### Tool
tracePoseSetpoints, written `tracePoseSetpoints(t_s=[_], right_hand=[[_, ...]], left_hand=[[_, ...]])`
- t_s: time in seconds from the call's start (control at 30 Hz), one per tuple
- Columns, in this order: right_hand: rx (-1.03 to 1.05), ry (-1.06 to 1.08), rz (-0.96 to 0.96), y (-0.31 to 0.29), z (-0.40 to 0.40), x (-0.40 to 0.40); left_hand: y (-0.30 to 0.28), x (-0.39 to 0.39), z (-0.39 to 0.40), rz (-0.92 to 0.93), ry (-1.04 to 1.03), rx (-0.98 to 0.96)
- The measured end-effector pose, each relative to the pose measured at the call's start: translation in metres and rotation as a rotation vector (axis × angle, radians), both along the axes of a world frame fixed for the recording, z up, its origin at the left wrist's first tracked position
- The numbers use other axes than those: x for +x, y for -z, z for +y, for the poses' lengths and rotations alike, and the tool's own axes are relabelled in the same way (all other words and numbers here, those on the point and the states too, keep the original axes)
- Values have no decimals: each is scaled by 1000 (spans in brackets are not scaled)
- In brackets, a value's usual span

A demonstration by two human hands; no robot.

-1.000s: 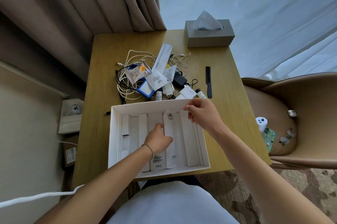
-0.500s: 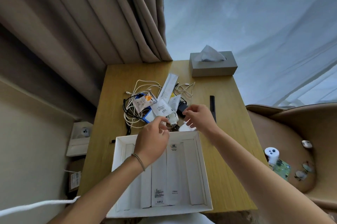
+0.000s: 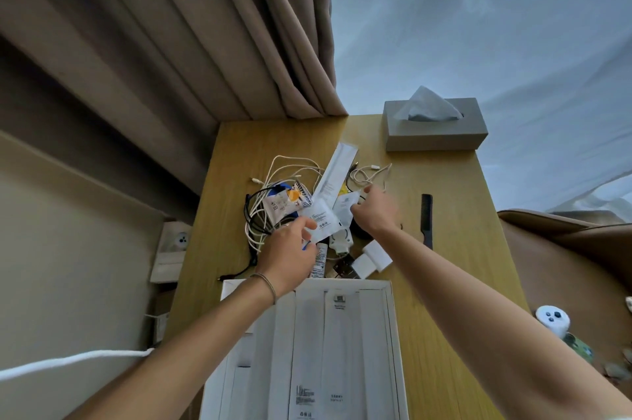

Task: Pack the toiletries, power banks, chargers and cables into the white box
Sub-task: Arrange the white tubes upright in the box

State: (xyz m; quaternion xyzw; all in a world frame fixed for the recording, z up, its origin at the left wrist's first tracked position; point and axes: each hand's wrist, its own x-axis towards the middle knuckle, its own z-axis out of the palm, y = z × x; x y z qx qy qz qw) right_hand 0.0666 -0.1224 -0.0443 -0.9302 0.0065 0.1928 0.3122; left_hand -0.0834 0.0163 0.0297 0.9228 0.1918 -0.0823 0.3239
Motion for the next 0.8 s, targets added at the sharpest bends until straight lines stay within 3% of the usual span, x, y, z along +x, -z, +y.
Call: tracePoseSetpoints(t_s=[0.2, 0.47, 0.67, 0.8], right_hand=[[-77, -16, 1, 10, 7, 11], [70, -7, 79, 16, 8, 10], [355, 107, 45, -6, -5, 1], [686, 257, 130, -24, -22, -2]], left_hand=[[9, 13, 5, 56, 65, 66], [18, 42, 13, 93, 123, 155], [38, 66, 21, 95, 225, 311], [52, 81, 22, 123, 471, 465]])
